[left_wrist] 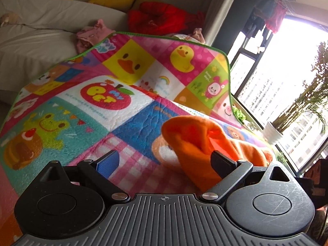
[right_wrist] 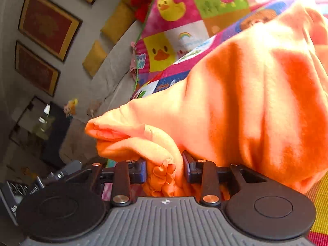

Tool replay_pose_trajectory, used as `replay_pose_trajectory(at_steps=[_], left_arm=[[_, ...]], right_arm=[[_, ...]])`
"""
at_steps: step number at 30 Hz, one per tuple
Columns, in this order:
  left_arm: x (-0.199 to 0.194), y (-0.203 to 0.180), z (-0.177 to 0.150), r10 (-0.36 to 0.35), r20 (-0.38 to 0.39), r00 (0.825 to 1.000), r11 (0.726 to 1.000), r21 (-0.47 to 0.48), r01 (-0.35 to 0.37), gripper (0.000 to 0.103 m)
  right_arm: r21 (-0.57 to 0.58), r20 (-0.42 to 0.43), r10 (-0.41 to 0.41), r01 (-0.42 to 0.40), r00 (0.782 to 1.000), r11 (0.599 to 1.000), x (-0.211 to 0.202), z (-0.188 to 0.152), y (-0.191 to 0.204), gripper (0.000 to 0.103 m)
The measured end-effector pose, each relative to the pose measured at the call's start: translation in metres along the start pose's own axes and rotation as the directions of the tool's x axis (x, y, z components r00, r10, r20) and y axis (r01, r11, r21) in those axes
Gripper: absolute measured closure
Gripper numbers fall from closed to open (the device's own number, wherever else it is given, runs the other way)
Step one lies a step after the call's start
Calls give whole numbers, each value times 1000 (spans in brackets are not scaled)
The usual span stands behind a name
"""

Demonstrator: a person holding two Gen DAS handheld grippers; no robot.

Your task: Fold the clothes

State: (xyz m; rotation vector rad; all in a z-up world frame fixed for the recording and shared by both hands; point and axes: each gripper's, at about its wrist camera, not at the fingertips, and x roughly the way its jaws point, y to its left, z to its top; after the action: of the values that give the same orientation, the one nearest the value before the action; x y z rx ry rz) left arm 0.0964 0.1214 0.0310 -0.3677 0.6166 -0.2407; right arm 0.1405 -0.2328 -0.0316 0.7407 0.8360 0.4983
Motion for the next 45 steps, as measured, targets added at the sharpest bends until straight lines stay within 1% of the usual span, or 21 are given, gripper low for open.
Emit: replay_pose_trajectory(at_steps=[1,4,5,6,7,10,12,13,15,19,22,23,24,25,28,31,33,36,40,43,45], left_arm=[[5,-3,1,-11,-11,1000,1000,10,11,4],[30,-15,2,-63,-61,996,998,9,63,4],[39,-19,3,-80,-76,994,997,-1,80,4],[49,-25,4,-94,-89,992,996,-12,93,4],[57,-29,5,-103,-99,990,995,-15,102,4],[77,-45,8,-92,-124,988,996,0,93,4],[87,-51,8,-93,-141,986,995,9,95,4],[89,-52,7,-94,-147,985,995,5,95,5],[90,-50,7,-112,-155,982,994,-19,111,5],[87,-41,8,-166,-155,974,985,-79,155,5],[83,-36,9,-199,-141,970,978,-95,187,5],[82,-35,9,-209,-135,969,976,-98,197,5],[79,-33,9,-217,-128,968,973,-103,205,5],[77,-31,10,-223,-120,967,972,-108,211,5],[66,-19,13,-226,-83,971,969,-123,215,5],[46,-3,19,-199,-30,979,972,-134,194,5],[33,8,25,-156,2,988,979,-134,155,5],[14,23,35,-103,44,994,984,-143,109,5],[-8,31,46,-74,93,993,984,-154,88,5],[-25,25,54,-68,136,988,988,-128,85,5],[-36,18,58,-80,162,984,990,-106,98,4]], right_arm=[[6,4,5,-5,1000,1000,-3,1,-3,72],[-194,45,-73,80,996,978,-10,-18,12,71],[-298,67,-106,121,992,947,-8,-24,21,71],[-399,93,-136,162,986,903,-6,-29,31,69],[-516,138,-170,217,976,829,-6,-39,43,67],[-767,274,-210,345,939,541,-2,-76,75,63],[-836,344,-213,402,914,373,8,-93,88,60],[-859,379,-209,427,901,284,13,-102,94,51],[-881,390,-212,430,896,198,27,-109,99,40],[-922,349,-245,378,905,84,57,-114,103,23],[-914,383,-260,405,886,34,67,-114,104,23],[-910,386,-269,412,882,47,69,-111,105,23],[-906,388,-279,419,879,61,70,-107,106,31],[-906,375,-291,415,880,89,72,-102,106,46],[-895,357,-306,417,882,157,75,-91,109,66],[-886,342,-300,411,891,213,77,-84,120,76],[-893,316,-286,385,905,233,79,-84,130,79],[-914,234,-245,299,941,273,76,-92,147,81],[-922,103,-151,151,983,357,60,-111,174,82],[-909,58,-84,88,995,408,42,-112,188,82],[-895,90,-63,109,994,433,25,-107,188,82]])
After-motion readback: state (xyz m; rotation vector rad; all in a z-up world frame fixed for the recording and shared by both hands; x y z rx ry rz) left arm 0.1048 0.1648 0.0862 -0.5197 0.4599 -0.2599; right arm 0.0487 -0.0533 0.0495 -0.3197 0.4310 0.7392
